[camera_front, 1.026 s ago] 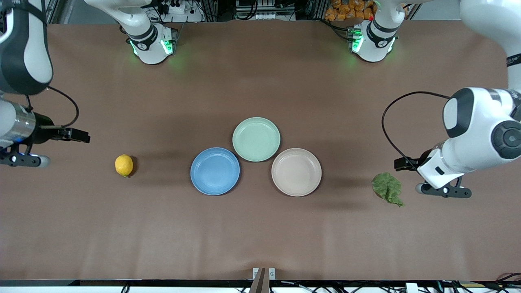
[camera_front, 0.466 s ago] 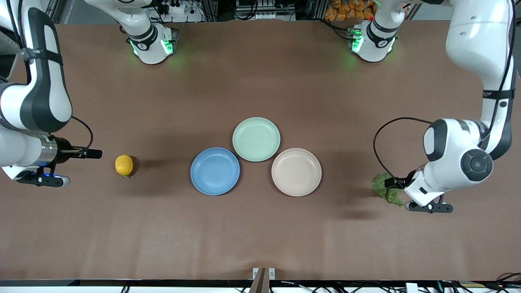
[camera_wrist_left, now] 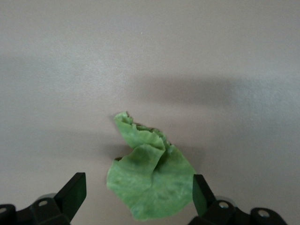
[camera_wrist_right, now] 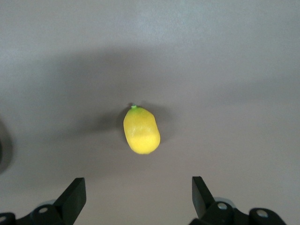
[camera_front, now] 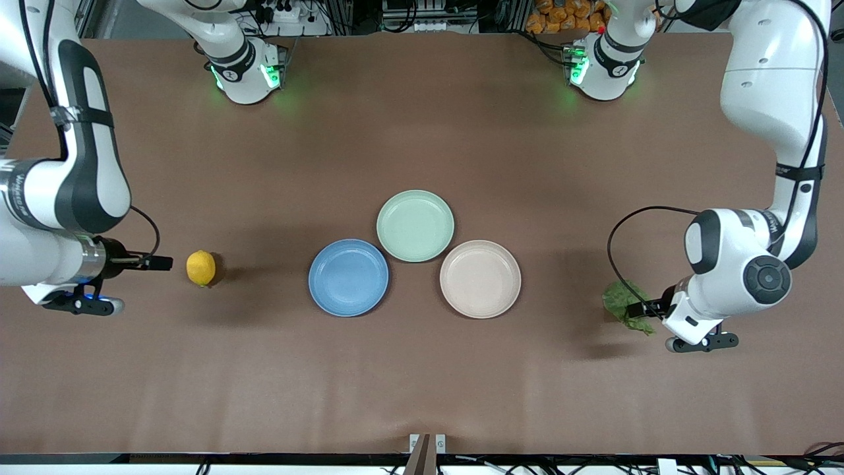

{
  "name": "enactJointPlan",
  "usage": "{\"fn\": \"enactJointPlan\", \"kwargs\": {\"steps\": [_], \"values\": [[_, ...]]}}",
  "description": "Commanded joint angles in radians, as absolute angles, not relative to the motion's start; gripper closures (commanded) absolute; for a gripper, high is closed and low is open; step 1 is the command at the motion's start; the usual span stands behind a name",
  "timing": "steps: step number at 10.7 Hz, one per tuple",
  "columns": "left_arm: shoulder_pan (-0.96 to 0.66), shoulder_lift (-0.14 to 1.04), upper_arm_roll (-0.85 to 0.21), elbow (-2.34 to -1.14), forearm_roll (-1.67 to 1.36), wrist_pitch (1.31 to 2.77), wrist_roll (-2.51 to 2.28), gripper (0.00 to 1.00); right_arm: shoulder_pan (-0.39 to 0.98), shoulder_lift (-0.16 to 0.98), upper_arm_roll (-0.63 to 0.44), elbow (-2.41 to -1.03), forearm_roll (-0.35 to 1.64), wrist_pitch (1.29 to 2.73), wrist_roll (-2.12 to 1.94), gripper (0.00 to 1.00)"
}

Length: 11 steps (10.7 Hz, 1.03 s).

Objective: Place lemon and lettuce in plates
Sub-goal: 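Lower the right gripper onto the lemon while the left gripper lowers onto lettuce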

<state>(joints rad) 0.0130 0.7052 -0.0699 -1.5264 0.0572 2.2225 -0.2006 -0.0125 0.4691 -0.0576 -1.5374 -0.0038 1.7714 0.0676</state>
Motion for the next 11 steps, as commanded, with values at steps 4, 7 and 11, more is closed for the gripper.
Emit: {"fn": "enactJointPlan", "kwargs": {"steps": [4,7,11], "values": [[-0.003,0.779,-0.069,-1.514,0.078,2.270,-0.247,0.00,-0.038,0.471,-0.045,-1.678,0.012,1.983,0.032,0.00],[-0.003,0.805,-0.069,-1.519,0.080,2.289,-0.253,0.00,-0.043,0.471,-0.044,-1.774,0.014,2.126,0.032,0.00],[-0.012,0.822,-0.067,-1.522,0.081,2.316,-0.262,0.33,-0.049,0.474,-0.043,-1.851,0.052,2.235,0.032,0.00]]}}
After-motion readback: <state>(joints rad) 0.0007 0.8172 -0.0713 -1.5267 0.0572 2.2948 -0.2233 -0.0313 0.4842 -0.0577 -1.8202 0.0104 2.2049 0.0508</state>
